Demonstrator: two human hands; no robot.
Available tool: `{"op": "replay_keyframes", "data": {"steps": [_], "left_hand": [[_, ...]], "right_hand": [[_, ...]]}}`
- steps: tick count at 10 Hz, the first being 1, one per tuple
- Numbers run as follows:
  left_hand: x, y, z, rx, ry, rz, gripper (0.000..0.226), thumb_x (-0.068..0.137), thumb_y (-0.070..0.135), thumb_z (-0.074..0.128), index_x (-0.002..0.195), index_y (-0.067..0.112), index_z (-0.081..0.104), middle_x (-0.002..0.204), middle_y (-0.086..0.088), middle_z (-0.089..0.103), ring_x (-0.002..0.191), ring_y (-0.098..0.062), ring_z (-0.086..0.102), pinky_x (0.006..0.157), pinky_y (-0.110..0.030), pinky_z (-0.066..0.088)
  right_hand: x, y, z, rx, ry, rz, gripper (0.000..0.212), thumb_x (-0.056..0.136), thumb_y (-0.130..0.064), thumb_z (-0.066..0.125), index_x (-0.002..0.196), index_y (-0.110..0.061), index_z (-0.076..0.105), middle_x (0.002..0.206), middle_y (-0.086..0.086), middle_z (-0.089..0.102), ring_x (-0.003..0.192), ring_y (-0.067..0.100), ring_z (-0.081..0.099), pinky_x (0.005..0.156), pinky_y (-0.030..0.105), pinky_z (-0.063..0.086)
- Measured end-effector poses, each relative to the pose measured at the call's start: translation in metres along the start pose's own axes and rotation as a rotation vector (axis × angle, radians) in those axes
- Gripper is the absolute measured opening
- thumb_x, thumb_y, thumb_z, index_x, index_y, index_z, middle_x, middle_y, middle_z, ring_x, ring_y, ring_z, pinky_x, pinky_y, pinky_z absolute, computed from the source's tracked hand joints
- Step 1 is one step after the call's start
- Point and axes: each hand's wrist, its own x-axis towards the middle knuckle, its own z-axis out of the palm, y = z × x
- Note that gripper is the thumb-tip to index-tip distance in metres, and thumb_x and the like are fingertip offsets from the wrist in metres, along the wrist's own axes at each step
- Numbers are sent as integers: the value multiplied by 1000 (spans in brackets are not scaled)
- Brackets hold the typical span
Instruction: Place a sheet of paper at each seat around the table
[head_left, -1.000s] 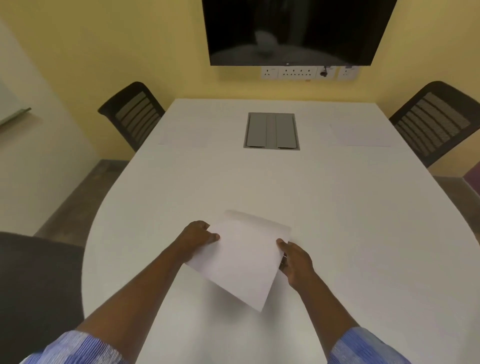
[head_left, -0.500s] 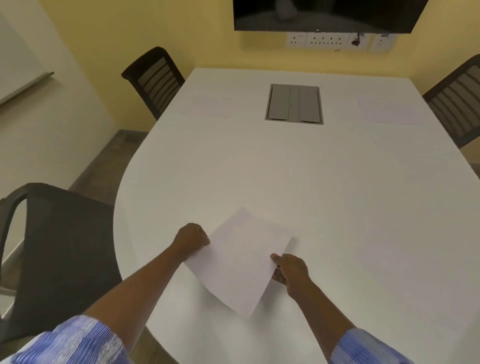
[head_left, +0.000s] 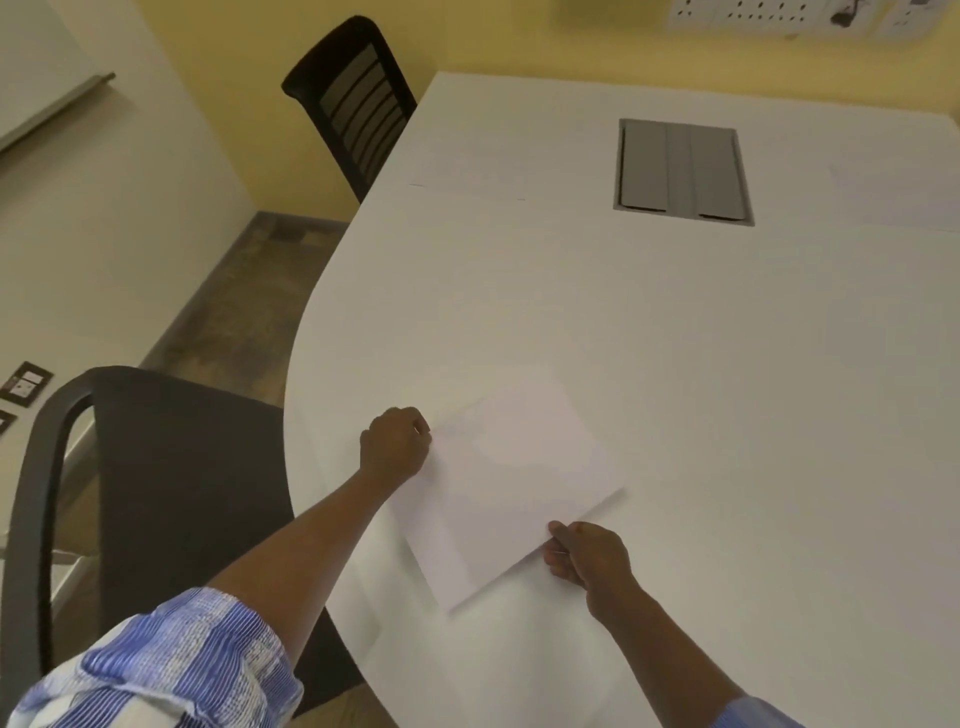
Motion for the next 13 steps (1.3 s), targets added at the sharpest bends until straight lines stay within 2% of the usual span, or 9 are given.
{"op": "replay_keyframes", "data": {"steps": [1,3,4,6,7,8,9,10,13], "left_hand": [[24,-20,-2,124,104,87,11,91,26,63,98,20,71,106,-7,64,102,-31,61,89,-40,44],[18,-55,34,280,251,329,70,90,42,68,145,2,50,152,-29,42,141,-46,41,112,-58,36],[-4,-70,71,295,128,372,85,95,62,46,158,8,27,167,-21,13,154,-40,13,122,-57,19],[-23,-96,106,272,66,263,93,93,72,35,161,13,12,169,-17,-2,155,-38,2,124,-55,16],[-19,-100,103,272,63,268,93,94,72,34,162,15,7,169,-15,-5,156,-37,-1,124,-55,14],[-16,-103,103,275,61,277,92,95,72,32,162,16,5,169,-14,-8,156,-35,-5,124,-55,13],[-16,-105,102,279,63,285,91,95,72,30,162,15,5,169,-14,-8,156,-35,-5,124,-55,14],[-16,-105,102,284,58,288,91,95,72,31,162,16,5,169,-14,-8,156,-35,-5,124,-55,14],[-16,-100,96,308,33,273,93,93,74,24,161,14,4,168,-16,-9,155,-37,-3,124,-56,15]], "right_hand": [[8,0,34,-21,-6,8,22,87,-15,76,74,2,70,71,17,74,59,26,67,64,35,61],[21,-5,77,-17,51,11,27,87,-16,76,65,-5,66,69,13,76,55,22,67,61,35,60],[26,-6,83,-36,40,22,25,87,-17,76,68,-4,68,69,12,76,56,22,67,62,35,61],[28,-12,85,-86,63,45,31,91,-34,70,79,-5,71,65,10,74,53,24,65,57,34,59],[24,-12,79,-451,279,-219,33,94,-50,57,94,-17,60,85,1,71,73,22,67,64,32,51],[27,-4,66,-859,303,-761,44,95,-46,55,131,-21,54,132,2,59,120,24,56,91,36,49],[42,7,57,-1173,109,-821,67,99,-53,43,159,-28,24,168,9,14,151,28,24,118,46,31],[55,16,52,-1330,39,-770,69,99,-59,31,160,-35,10,169,6,-10,156,30,8,122,49,17],[53,8,52,-1379,2,-745,74,98,-65,27,160,-35,0,168,7,-15,156,29,1,123,48,13]]}}
